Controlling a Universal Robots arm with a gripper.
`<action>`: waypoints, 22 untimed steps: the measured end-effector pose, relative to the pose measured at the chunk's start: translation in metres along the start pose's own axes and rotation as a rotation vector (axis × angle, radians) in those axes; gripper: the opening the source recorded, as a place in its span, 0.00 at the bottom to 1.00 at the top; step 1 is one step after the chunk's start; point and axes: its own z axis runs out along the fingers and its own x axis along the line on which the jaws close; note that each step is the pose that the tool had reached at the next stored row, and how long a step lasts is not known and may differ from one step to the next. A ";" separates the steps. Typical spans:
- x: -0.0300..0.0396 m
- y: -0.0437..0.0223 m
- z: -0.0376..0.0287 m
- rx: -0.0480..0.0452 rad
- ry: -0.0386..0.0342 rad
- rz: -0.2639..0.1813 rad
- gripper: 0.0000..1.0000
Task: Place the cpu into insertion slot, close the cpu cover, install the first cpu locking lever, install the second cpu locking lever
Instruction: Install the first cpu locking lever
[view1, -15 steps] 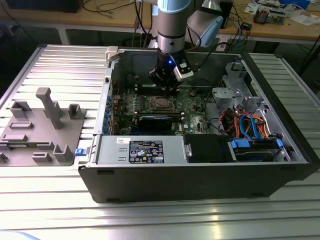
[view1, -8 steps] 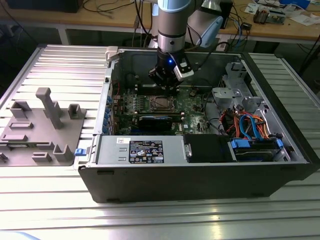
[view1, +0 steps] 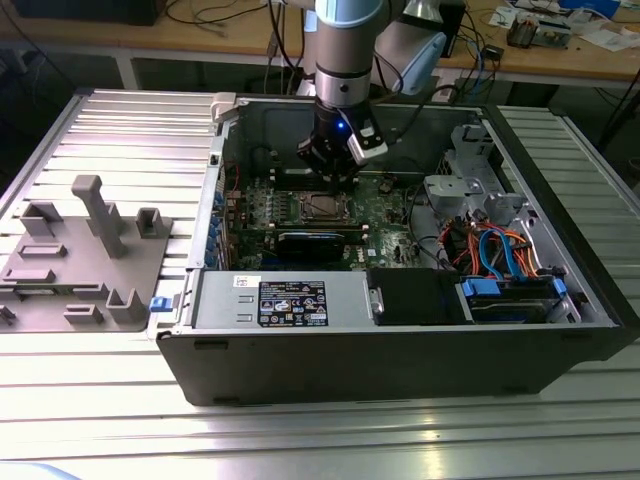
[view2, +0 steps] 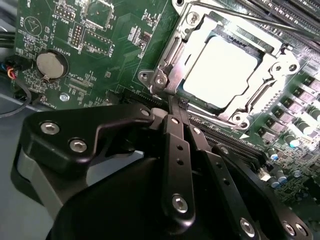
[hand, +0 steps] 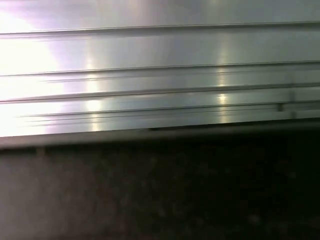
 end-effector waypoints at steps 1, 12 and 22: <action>0.0000 -0.0002 0.0007 0.0003 0.0001 0.000 0.11; 0.0000 -0.0002 0.0032 -0.0290 0.0015 0.001 0.11; -0.0007 -0.0082 -0.0040 -0.0300 0.0015 0.001 0.11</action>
